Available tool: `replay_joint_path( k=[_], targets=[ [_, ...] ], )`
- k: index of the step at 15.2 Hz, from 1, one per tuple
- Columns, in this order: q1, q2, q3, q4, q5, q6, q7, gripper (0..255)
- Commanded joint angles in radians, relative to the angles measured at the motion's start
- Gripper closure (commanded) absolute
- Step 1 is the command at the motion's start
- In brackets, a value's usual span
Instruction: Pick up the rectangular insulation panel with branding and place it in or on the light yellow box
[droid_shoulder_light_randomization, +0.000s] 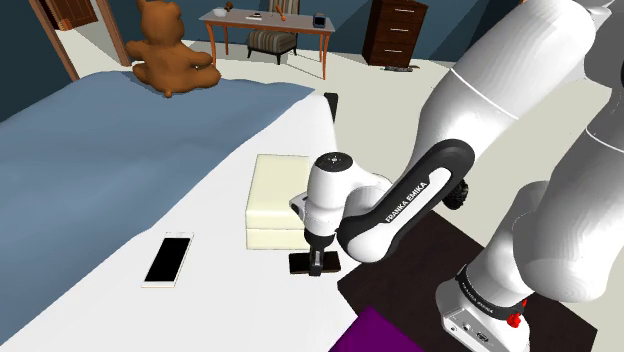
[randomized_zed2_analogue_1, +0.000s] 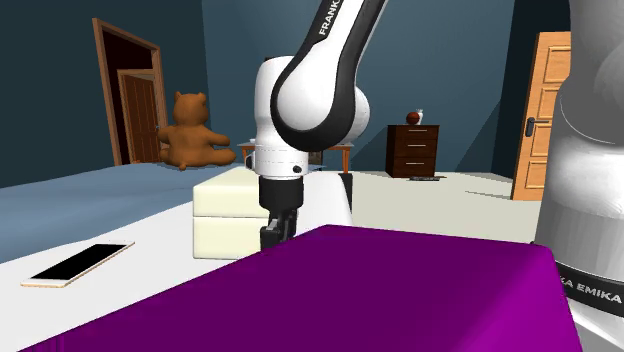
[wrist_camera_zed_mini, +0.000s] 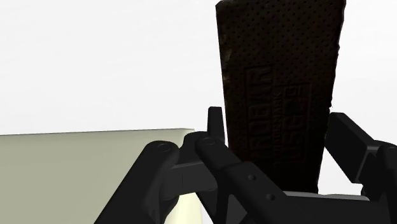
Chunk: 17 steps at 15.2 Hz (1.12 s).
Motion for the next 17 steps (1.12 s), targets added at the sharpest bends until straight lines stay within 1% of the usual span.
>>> replay_joint_path(
  k=[1,5,11,17],
  targets=[
    [0.0,0.0,0.0,0.0,0.0,0.0,0.0,255],
    [0.0,0.0,0.0,-0.001,0.0,0.0,0.0,255],
    [-0.001,-0.103,0.013,0.0,0.066,-0.099,-0.044,255],
    [0.006,-0.197,0.01,0.01,0.107,-0.201,-0.071,255]
  ],
)
